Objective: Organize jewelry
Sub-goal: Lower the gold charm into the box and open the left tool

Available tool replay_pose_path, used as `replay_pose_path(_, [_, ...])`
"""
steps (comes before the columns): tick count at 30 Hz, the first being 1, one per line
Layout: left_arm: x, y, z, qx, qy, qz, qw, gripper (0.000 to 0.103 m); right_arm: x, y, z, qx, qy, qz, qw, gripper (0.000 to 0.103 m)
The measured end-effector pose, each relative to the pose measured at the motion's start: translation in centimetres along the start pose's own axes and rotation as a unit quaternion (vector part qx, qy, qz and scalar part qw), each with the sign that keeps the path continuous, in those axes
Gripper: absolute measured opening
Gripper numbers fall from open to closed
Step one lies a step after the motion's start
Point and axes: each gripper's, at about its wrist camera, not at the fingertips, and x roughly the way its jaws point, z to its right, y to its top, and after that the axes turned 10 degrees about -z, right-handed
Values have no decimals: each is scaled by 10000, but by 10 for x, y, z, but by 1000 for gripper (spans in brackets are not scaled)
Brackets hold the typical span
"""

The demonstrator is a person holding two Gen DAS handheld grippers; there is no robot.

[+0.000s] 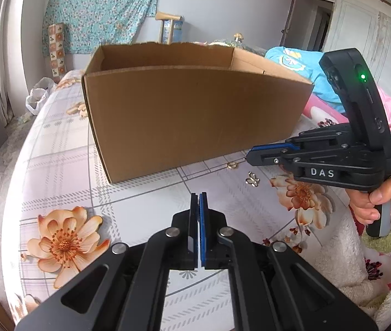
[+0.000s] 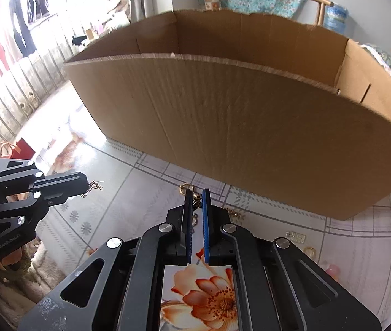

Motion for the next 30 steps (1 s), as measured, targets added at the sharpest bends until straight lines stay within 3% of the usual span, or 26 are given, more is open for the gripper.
replay_pose_path(8, [-46,13,8,103,-98,551,9984,0,-56,-5,-8,63,403,636,9971,5])
replay_pose_path(13, [-84,41,13,285,-364,1093,9929,0,-100,5,-8,-54,601,1207,9909,5])
replay_pose_path(17, [-93,76,15,485,-374,1245,9903,0,-117,27,0,-125,708,1450,9868,5])
replay_pose_path(22, [-66,130,15,565,-375,808,9944,0,-107,69,25,-20,835,1127,9901,5])
replay_pose_path(25, [-31,158,5,313,-539,197,9979,0,-83,93,42,158,934,639,9935,5])
replay_pose_path(30, [26,186,-10,43,-567,-572,9967,0,-39,115,70,532,1069,-105,9928,5])
